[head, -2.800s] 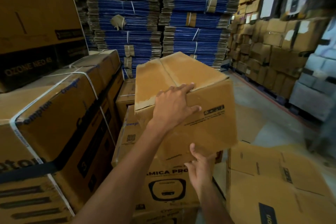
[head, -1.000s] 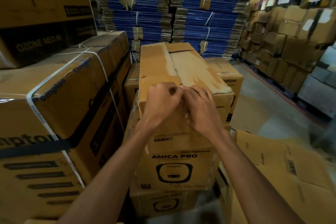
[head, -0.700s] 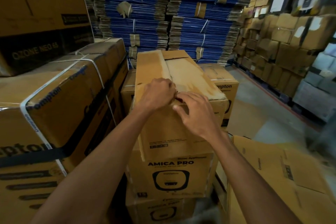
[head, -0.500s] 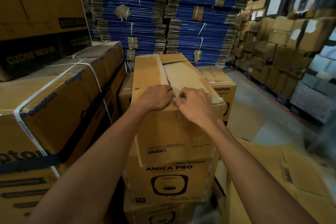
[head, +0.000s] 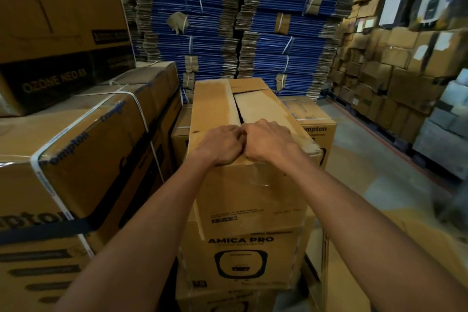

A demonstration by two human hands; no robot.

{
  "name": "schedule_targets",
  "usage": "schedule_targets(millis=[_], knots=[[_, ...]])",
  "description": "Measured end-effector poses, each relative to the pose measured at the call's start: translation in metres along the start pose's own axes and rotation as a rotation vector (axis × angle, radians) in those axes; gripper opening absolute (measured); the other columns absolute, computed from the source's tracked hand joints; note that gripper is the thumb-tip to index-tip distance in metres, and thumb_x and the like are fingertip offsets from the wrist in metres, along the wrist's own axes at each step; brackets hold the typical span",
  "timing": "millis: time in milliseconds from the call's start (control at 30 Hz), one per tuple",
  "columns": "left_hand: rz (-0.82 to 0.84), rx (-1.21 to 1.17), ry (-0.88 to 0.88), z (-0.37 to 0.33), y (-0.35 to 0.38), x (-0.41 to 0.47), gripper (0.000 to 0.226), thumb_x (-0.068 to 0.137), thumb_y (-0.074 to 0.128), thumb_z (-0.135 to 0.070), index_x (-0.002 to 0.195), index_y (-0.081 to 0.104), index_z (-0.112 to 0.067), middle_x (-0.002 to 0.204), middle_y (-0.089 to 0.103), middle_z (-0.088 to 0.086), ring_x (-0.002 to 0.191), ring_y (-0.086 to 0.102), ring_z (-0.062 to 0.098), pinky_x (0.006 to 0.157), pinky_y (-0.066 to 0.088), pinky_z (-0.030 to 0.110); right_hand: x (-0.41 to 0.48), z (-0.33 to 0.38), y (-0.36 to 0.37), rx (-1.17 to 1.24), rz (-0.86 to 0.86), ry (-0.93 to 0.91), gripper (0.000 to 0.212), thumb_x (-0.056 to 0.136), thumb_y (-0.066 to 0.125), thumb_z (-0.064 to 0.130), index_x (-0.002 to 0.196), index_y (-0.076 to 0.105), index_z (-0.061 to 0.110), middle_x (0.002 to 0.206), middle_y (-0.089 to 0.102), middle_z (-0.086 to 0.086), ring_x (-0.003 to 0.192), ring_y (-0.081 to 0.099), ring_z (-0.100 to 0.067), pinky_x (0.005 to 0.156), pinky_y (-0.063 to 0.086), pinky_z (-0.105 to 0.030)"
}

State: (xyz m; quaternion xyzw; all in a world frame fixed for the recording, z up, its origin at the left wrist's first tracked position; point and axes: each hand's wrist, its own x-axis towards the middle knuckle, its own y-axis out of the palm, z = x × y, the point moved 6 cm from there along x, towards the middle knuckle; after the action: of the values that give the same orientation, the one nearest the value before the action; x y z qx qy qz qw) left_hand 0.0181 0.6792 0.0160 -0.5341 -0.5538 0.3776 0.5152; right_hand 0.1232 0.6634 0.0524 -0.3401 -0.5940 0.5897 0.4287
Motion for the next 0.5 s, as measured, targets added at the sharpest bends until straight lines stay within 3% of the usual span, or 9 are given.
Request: schedule_targets(millis=[167,300,433,500], knots=[[0.034,0.009,0.055,-0.002,0.000,-0.002,0.051,0.107,0.029,-0.046,0.151,0.042,-0.024,0.156,0.045,0.005,0.139,0.043,0.025,0.115,0.030,0.048,0.003,-0.003,-0.017,-0.117,-0.094,-0.040,0.029,0.090,0.066,0.026,0.118,0.065,0.017,0.096,0.049,-0.003,0.096,0.057,-0.028,0.077,0.049,-0.040],[0.084,0.054,0.121,-0.010,0.002,0.001,0.066,0.104,0.022,-0.063,0.158,0.031,-0.027,0.164,0.032,0.005,0.146,0.035,0.024,0.118,0.021,0.049,0.010,-0.017,-0.047,-0.068,-0.061,-0.060,0.010,0.091,0.064,0.022,0.099,0.068,0.019,0.103,0.061,-0.003,0.096,0.061,-0.026,0.071,0.048,-0.036],[0.131,0.018,0.159,-0.028,-0.002,0.008,0.057,0.102,0.030,-0.062,0.150,0.042,-0.035,0.156,0.043,0.004,0.140,0.040,0.023,0.116,0.023,0.048,0.011,-0.024,-0.054,-0.022,0.026,-0.100,0.027,0.096,0.051,0.014,0.098,0.076,0.022,0.102,0.066,-0.004,0.086,0.063,-0.021,0.066,0.054,-0.036],[0.238,-0.056,0.096,-0.038,-0.002,0.015,0.065,0.089,0.042,-0.076,0.143,0.049,-0.042,0.153,0.047,-0.003,0.140,0.039,0.021,0.116,0.022,0.052,0.011,-0.022,-0.052,-0.043,0.031,-0.107,0.028,0.096,0.050,0.013,0.100,0.077,0.023,0.101,0.066,-0.003,0.086,0.062,-0.020,0.060,0.050,-0.034]])
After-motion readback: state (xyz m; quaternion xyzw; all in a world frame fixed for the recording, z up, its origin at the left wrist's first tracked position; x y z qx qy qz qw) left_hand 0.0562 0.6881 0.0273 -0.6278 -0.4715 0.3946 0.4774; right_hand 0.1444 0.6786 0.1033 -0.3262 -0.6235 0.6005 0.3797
